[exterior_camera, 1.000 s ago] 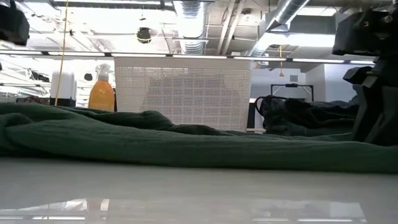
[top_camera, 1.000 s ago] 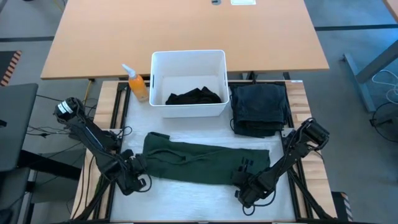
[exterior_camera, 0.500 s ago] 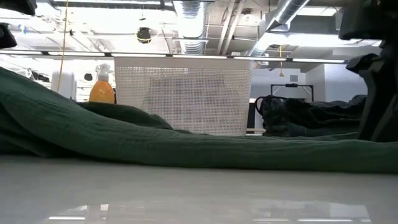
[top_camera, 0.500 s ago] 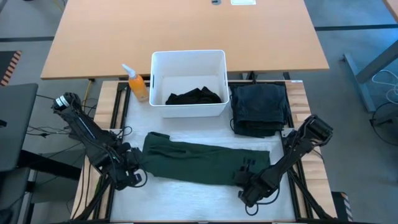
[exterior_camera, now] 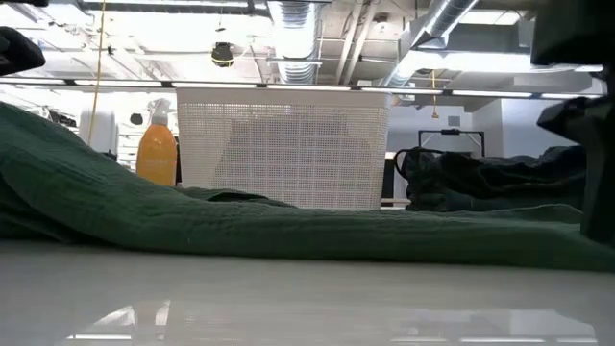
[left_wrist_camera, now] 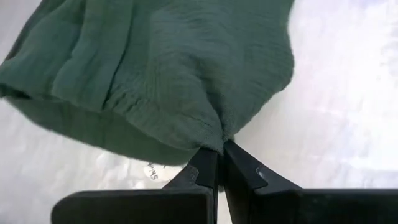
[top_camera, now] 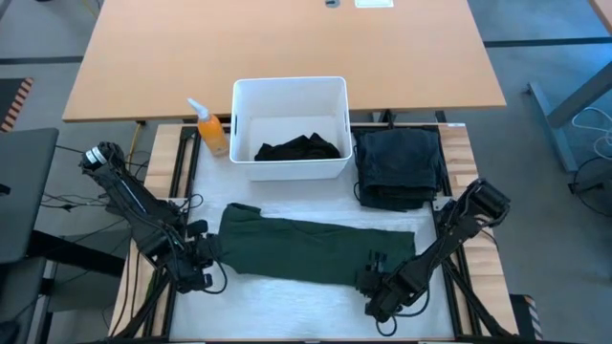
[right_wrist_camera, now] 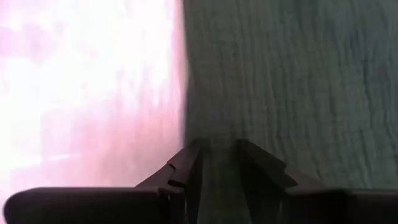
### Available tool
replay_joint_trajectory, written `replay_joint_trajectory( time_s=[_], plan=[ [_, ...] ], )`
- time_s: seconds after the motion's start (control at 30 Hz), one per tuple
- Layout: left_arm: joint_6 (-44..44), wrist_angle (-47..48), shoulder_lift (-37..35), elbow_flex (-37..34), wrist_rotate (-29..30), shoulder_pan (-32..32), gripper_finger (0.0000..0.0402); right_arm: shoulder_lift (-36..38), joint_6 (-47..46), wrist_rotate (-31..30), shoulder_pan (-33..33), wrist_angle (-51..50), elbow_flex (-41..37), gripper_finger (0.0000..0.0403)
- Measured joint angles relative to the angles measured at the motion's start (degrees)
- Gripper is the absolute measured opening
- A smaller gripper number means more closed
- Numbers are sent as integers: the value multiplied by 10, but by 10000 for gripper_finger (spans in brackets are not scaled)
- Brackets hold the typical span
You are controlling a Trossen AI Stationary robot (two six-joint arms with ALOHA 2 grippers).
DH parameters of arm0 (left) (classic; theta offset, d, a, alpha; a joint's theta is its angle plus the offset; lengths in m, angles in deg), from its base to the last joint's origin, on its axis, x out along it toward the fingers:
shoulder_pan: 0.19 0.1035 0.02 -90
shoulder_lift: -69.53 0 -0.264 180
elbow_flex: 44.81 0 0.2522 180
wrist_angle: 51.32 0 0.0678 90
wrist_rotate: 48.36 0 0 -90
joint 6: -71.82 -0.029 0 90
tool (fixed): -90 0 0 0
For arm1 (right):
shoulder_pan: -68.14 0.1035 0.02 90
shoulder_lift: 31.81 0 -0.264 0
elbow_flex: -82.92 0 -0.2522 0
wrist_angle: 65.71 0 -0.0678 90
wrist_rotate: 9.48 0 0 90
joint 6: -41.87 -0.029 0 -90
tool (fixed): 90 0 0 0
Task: Fold laundry
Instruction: Fold the green polo
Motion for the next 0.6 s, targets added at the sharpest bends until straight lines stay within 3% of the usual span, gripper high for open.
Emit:
replay_joint_trajectory(
  time_s=[0.1, 0.27, 0.6],
  plan=[
    [-6, -11, 0, 0, -9, 0, 0, -17, -6, 0, 4, -1, 1, 127],
    [5, -14, 2, 0, -72, -5, 0, -19, -38, 8, 15, -33, 2, 127],
    [36, -39, 21, -5, -101, -23, 0, 14, -81, 30, 58, -101, -1, 127]
  ],
)
